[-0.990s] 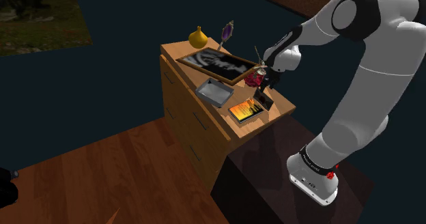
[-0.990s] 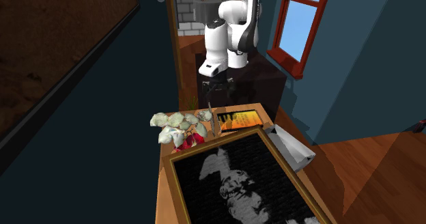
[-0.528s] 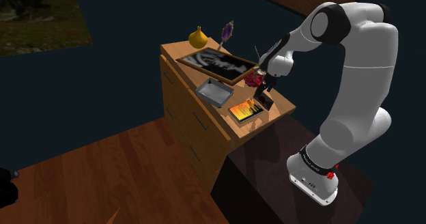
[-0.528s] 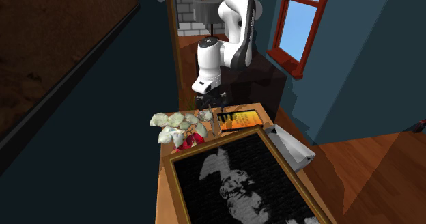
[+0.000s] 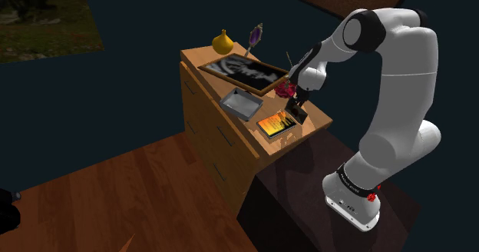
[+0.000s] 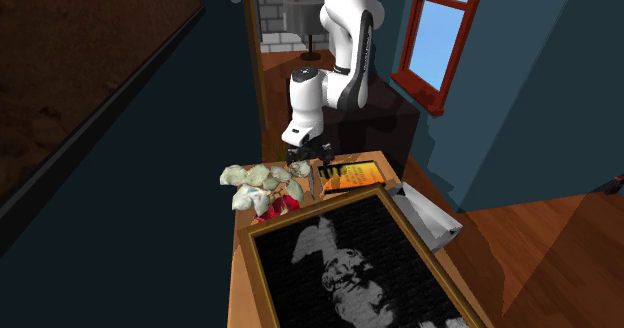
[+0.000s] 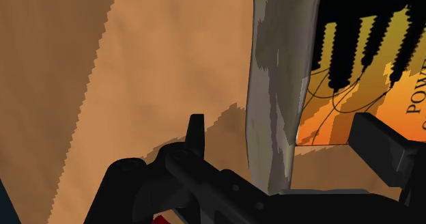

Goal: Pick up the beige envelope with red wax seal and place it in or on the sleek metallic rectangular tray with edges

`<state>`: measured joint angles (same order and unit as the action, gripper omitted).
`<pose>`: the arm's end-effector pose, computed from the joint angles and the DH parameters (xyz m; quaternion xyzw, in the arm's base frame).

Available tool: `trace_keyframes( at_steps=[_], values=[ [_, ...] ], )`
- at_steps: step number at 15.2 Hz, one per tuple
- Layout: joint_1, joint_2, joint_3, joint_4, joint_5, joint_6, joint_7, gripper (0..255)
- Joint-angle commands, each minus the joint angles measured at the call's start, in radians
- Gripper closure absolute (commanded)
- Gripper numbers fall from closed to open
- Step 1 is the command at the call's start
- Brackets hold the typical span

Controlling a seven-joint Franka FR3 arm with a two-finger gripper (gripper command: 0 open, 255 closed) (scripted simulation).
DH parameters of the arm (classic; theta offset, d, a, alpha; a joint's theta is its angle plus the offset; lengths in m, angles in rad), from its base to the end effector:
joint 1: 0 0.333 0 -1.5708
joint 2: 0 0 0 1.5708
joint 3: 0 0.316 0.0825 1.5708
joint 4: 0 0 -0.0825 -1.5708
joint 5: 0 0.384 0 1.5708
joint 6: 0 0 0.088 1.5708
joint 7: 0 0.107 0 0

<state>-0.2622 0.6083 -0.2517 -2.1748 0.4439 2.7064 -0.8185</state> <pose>0.4603 -0.2864 0.1124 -0.9992 0.0313 0.0024 0.0228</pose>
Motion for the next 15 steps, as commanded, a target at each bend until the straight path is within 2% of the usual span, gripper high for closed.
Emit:
trace_keyframes(
  at_steps=[1, 5, 6, 15],
  values=[
    [-0.001, 0.001, 0.001, 0.001, 0.001, 0.001, -0.001, 0],
    [-0.001, 0.001, 0.001, 0.000, 0.001, 0.001, 0.000, 0],
    [-0.001, 0.001, 0.001, 0.000, 0.001, 0.001, 0.000, 255],
    [-0.001, 0.001, 0.001, 0.001, 0.001, 0.001, -0.001, 255]
  ],
)
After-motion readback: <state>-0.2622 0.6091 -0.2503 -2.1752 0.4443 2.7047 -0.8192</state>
